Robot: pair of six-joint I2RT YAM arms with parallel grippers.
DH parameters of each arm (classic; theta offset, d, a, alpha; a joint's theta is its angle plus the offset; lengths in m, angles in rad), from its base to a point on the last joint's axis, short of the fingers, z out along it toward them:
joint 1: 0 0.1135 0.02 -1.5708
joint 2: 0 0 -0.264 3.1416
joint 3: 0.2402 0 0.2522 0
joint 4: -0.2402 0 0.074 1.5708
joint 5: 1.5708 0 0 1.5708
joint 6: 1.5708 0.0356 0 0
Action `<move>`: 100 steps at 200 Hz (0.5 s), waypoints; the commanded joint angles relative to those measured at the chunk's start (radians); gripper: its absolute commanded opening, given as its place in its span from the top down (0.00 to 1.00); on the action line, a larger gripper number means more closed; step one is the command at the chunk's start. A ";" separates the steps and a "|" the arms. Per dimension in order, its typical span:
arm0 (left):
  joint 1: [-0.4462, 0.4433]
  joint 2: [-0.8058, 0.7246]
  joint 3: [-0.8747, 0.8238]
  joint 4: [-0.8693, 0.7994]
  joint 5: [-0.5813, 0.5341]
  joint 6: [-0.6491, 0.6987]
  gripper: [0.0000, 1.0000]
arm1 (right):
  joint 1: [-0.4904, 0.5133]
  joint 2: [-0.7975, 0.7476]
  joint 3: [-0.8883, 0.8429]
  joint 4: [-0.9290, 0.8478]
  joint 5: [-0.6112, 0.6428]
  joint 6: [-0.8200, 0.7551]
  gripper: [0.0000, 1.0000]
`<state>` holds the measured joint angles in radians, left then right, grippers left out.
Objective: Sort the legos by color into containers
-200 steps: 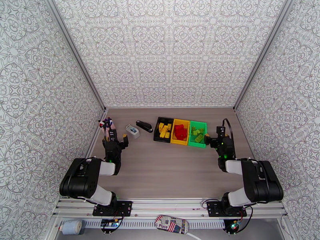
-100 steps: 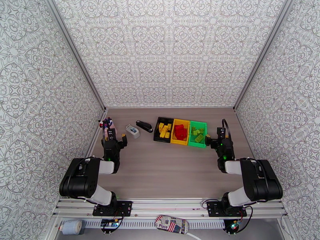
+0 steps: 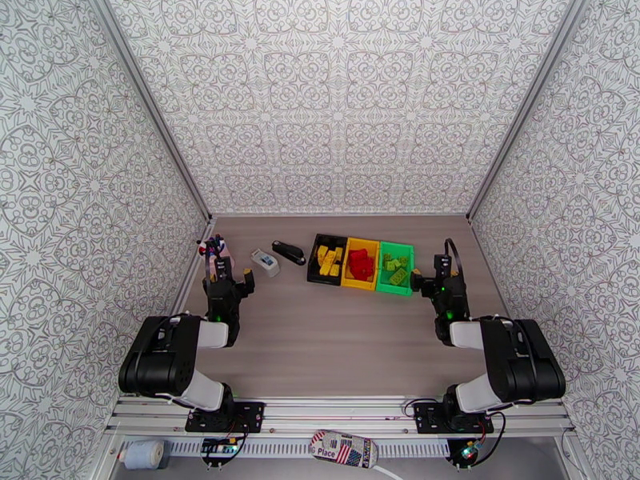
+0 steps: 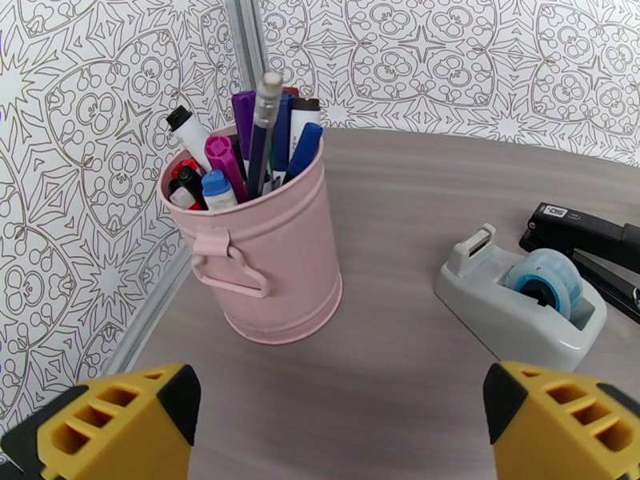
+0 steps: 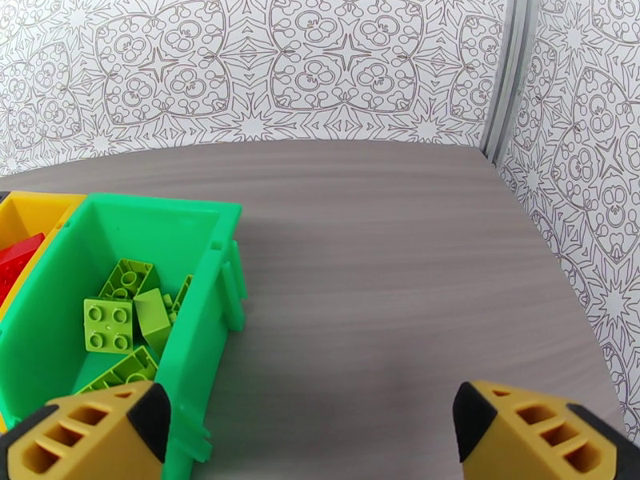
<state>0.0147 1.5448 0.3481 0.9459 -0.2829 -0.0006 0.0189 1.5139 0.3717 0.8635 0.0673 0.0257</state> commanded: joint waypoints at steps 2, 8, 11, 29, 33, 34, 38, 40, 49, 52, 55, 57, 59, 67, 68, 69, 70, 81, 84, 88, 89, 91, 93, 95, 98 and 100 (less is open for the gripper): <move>0.007 0.001 0.017 -0.011 0.017 -0.022 0.01 | 0.003 0.002 0.015 0.003 0.014 -0.003 0.01; 0.007 0.002 0.017 -0.012 0.017 -0.023 0.01 | 0.003 0.003 0.015 0.004 0.013 -0.003 0.01; 0.007 0.001 0.018 -0.012 0.017 -0.023 0.01 | 0.003 0.002 0.015 0.003 0.013 -0.003 0.01; 0.006 0.001 0.017 -0.011 0.017 -0.022 0.01 | 0.003 0.003 0.015 0.003 0.014 -0.001 0.01; 0.007 0.001 0.017 -0.010 0.017 -0.023 0.01 | 0.003 0.004 0.015 0.003 0.013 -0.002 0.01; 0.007 0.001 0.018 -0.011 0.017 -0.023 0.01 | 0.003 0.004 0.015 0.003 0.013 -0.001 0.01; 0.007 0.001 0.018 -0.012 0.017 -0.023 0.01 | 0.003 0.004 0.015 0.003 0.014 -0.001 0.01; 0.006 0.001 0.018 -0.012 0.017 -0.022 0.01 | 0.003 0.003 0.015 0.003 0.012 -0.001 0.01; 0.007 0.001 0.018 -0.012 0.017 -0.021 0.01 | 0.002 0.003 0.015 0.004 0.014 -0.002 0.01; 0.008 0.001 0.019 -0.012 0.017 -0.022 0.01 | 0.003 0.003 0.015 0.003 0.014 -0.002 0.01; 0.006 0.001 0.020 -0.012 0.019 -0.020 0.01 | 0.003 0.003 0.015 0.004 0.014 -0.003 0.01; 0.005 0.003 0.020 -0.012 0.020 -0.019 0.01 | 0.003 0.004 0.015 0.002 0.014 -0.003 0.01; 0.004 0.003 0.020 -0.014 0.023 -0.018 0.01 | 0.003 0.003 0.016 0.002 0.014 -0.003 0.01; 0.008 0.005 0.028 -0.029 0.053 -0.013 0.01 | 0.002 0.003 0.016 0.002 0.012 -0.003 0.01; 0.010 0.004 0.029 -0.031 0.058 -0.012 0.01 | 0.002 0.004 0.016 0.002 0.012 -0.002 0.01; 0.012 0.003 0.031 -0.035 0.064 -0.012 0.01 | 0.002 0.004 0.016 0.002 0.012 -0.003 0.01; 0.013 0.003 0.031 -0.039 0.070 -0.013 0.01 | 0.002 0.005 0.017 0.002 0.012 -0.002 0.01; 0.038 0.000 0.038 -0.058 0.122 -0.026 0.01 | 0.003 0.005 0.016 0.000 0.012 -0.002 0.01; 0.041 0.000 0.038 -0.056 0.128 -0.028 0.01 | 0.003 0.005 0.017 -0.001 0.012 -0.001 0.01; 0.043 0.000 0.038 -0.057 0.129 -0.029 0.01 | 0.003 0.005 0.017 -0.001 0.012 -0.001 0.01; 0.042 0.000 0.038 -0.057 0.129 -0.030 0.01 | 0.003 0.005 0.017 0.000 0.012 -0.002 0.01; 0.042 0.000 0.038 -0.056 0.129 -0.029 0.01 | 0.003 0.004 0.016 0.000 0.012 -0.001 0.01; 0.042 0.000 0.037 -0.055 0.129 -0.029 0.01 | 0.003 0.005 0.016 0.000 0.012 -0.001 0.01; 0.042 0.000 0.036 -0.053 0.130 -0.028 0.01 | 0.003 0.005 0.016 0.000 0.012 -0.001 0.01; 0.040 0.000 0.034 -0.051 0.131 -0.026 0.01 | 0.003 0.004 0.016 0.000 0.012 -0.001 0.01; 0.040 0.000 0.034 -0.050 0.133 -0.025 0.01 | 0.003 0.005 0.016 0.000 0.012 -0.001 0.01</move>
<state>0.0383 1.5448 0.3630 0.9188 -0.2192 -0.0036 0.0189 1.5139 0.3717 0.8635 0.0673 0.0257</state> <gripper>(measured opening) 0.993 0.990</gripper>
